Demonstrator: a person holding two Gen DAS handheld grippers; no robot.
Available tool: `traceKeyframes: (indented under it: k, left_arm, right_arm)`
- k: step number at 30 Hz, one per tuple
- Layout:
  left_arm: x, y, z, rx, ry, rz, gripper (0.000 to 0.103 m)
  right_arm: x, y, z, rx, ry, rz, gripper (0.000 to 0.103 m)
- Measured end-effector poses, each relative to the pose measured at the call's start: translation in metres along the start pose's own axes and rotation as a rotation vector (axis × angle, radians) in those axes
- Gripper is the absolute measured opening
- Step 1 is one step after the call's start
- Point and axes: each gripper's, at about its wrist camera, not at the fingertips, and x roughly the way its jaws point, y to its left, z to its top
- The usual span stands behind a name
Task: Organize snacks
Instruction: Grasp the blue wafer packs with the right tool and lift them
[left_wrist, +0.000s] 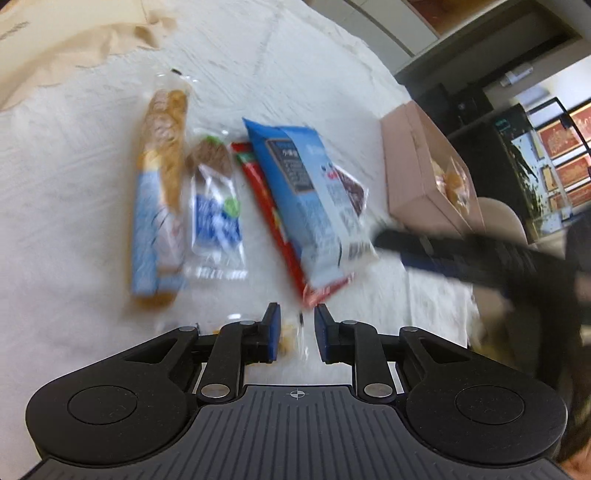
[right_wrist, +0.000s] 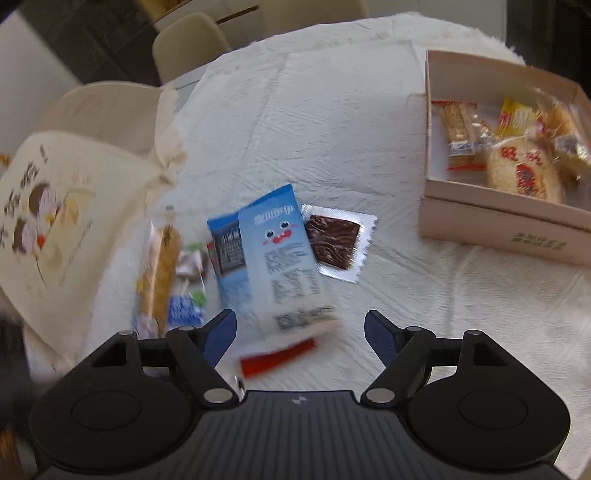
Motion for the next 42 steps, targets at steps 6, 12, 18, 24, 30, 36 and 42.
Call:
traceKeyframes:
  k: [6,12,18,24,30,36,42]
  left_arm:
    - [-0.045,0.017,-0.015,-0.065,-0.094,0.038,0.024]
    - [-0.072,0.034,-0.019,-0.117,-0.162,0.075,0.024]
    - [-0.063,0.031,-0.003,-0.124,-0.198,0.064,0.024]
    - [-0.046,0.013,0.032,-0.064,-0.245,0.146,0.024]
    - [0.001,-0.026,0.061,0.087,-0.188,0.212,0.025]
    - [0.031,-0.018,0.075,0.105,-0.166,0.395,0.025]
    - [0.038,-0.022,0.082,0.244,-0.154,0.431,0.03]
  right_arm:
    - [0.052,0.05,0.014,-0.199,-0.021,-0.076,0.081]
    - [0.061,0.061,0.003,-0.286,0.076,-0.049,0.079]
    - [-0.008,0.02,-0.038,-0.308,-0.01,-0.135,0.079]
    - [-0.045,-0.045,-0.054,-0.11,-0.14,-0.269,0.083]
    - [-0.024,-0.091,-0.068,0.106,-0.044,-0.221,0.087]
    - [-0.022,-0.092,-0.085,0.062,-0.078,-0.193,0.093]
    - [-0.009,-0.068,-0.103,-0.057,-0.144,-0.297,0.103]
